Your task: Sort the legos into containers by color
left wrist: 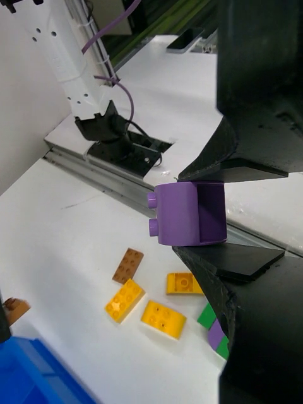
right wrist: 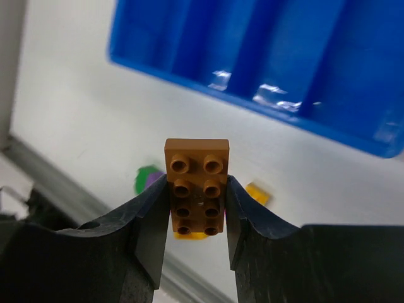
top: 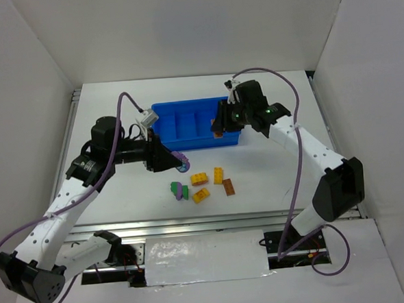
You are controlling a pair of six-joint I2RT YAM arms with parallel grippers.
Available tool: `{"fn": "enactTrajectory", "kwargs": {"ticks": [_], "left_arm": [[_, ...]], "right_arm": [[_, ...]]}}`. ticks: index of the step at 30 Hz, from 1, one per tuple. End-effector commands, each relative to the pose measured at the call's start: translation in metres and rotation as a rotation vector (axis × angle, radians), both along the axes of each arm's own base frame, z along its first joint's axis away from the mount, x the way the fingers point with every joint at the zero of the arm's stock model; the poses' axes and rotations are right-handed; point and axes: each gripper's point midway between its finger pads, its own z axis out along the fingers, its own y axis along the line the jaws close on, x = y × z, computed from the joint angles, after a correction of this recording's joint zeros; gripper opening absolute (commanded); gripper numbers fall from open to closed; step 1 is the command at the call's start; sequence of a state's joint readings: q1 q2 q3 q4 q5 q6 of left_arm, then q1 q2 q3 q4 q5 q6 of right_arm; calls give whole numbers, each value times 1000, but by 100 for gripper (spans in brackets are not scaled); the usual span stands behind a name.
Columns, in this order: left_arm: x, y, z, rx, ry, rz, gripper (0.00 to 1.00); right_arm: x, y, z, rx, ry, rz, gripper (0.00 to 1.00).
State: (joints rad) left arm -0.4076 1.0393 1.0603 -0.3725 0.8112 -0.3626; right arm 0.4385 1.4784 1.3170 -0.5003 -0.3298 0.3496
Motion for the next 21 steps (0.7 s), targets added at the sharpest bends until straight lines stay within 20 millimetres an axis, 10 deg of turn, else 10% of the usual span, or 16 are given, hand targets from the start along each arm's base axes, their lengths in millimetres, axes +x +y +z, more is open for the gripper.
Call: {"fn": "enactTrajectory", "kwargs": {"ticks": [1,13,21], "left_arm": [[7,9,4,2,-90,70,0],[-3,13,-1,6,-96,60,0],[-8,12,-1,-5,-100,38,0]], "right_arm": [[33,-35,-11,-200,-11,-189,0],[136,-55,-59,-462,-58,-415,0],[163,-55,-105,-556,-1,-416,10]]}}
